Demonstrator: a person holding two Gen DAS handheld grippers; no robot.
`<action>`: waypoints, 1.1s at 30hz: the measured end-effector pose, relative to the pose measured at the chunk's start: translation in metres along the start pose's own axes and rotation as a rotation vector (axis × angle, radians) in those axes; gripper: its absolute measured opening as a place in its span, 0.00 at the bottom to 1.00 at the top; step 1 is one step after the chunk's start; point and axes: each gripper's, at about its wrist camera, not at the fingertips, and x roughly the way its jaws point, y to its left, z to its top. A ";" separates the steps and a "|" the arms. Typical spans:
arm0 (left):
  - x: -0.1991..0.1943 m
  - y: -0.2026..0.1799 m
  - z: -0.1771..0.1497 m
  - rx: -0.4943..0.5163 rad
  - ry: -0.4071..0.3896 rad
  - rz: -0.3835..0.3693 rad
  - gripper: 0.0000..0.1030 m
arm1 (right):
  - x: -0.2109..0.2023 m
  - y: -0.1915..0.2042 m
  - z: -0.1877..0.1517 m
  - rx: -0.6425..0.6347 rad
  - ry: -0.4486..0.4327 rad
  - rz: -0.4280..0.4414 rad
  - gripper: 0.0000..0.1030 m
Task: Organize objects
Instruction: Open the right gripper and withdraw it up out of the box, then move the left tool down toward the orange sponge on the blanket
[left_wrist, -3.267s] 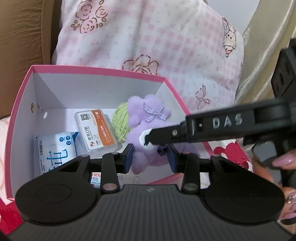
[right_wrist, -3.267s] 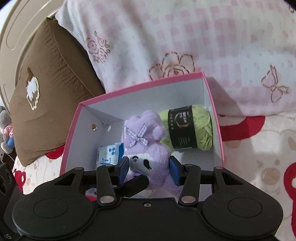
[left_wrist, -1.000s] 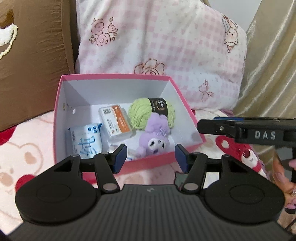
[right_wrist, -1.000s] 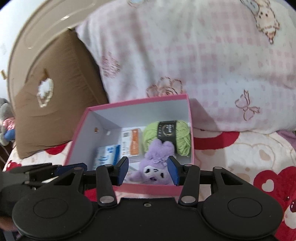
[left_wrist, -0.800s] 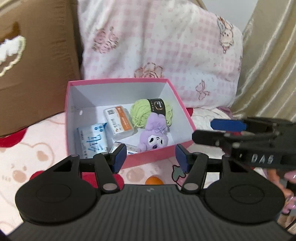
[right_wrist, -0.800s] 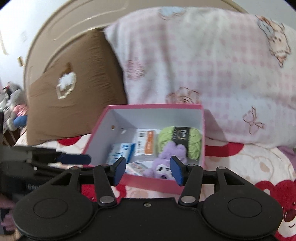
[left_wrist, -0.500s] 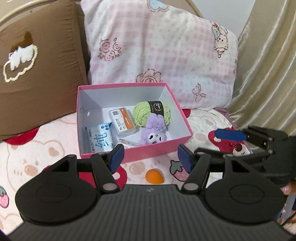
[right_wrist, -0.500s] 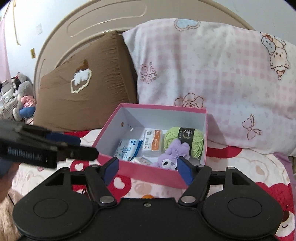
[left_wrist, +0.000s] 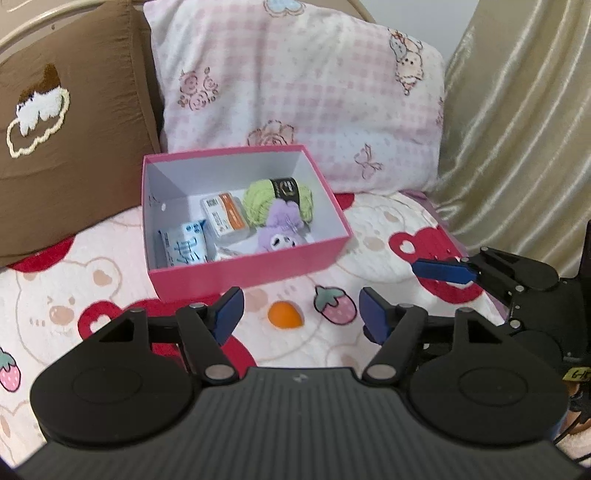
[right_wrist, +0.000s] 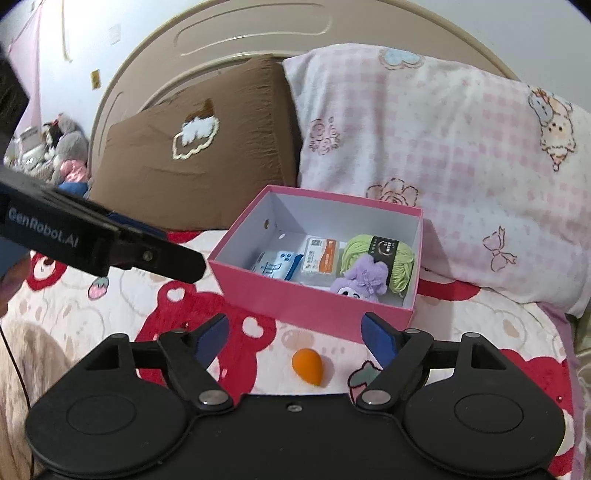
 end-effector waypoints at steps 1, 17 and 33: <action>-0.002 -0.001 -0.003 -0.009 0.003 0.009 0.68 | -0.002 0.002 -0.001 -0.004 -0.004 0.003 0.82; 0.038 0.008 -0.037 -0.073 0.097 -0.006 0.95 | 0.008 0.021 -0.031 -0.249 0.008 0.128 0.90; 0.114 0.005 -0.038 -0.016 0.158 0.042 0.95 | 0.068 -0.007 -0.041 -0.197 0.054 0.161 0.90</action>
